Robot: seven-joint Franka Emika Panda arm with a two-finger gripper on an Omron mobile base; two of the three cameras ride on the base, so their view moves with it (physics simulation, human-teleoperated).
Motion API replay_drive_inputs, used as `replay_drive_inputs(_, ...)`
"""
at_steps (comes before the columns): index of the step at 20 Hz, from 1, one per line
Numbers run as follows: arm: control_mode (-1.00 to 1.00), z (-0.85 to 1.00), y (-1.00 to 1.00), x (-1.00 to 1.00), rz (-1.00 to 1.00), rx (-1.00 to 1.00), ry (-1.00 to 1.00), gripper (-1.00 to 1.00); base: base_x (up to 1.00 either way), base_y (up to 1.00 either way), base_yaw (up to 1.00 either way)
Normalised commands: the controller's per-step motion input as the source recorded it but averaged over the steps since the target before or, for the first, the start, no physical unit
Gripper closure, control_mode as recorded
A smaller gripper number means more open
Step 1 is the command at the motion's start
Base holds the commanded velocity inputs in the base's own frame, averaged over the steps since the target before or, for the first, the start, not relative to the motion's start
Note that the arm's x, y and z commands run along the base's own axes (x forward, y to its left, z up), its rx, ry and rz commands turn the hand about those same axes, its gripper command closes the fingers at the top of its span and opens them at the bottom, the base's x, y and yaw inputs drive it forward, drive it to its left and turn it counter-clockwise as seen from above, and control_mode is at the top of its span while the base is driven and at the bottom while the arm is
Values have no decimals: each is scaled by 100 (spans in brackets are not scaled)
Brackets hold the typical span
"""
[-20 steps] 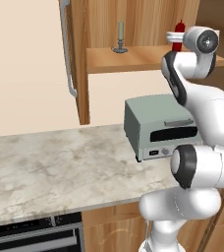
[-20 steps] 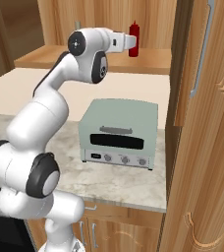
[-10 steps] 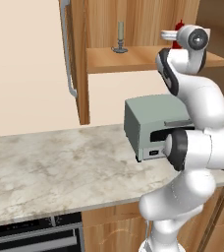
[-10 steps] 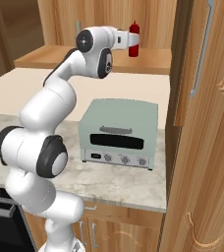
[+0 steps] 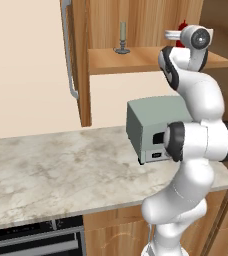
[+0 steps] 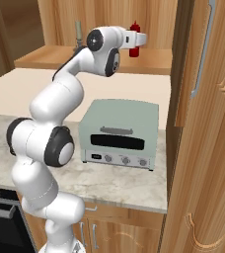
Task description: The dining table condiment station is running low on ketchup. Refill the condiment station by opening the cabinet and taking the ketchup from the cabinet and placing it on the dining table.
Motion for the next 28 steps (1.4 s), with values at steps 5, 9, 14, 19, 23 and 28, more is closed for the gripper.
replay_drive_inputs(5,-100,-7,-24,19,0,0,0,-100,0,0,0)
replay_drive_inputs(9,-100,-3,-3,26,0,0,0,-100,0,0,0)
replay_drive_inputs(14,-100,0,0,23,0,0,0,-100,0,0,0)
replay_drive_inputs(19,-100,0,0,21,0,0,0,-100,0,0,0)
replay_drive_inputs(23,-100,0,0,20,0,0,3,100,0,0,0)
replay_drive_inputs(28,-100,0,0,18,0,0,3,100,0,0,0)
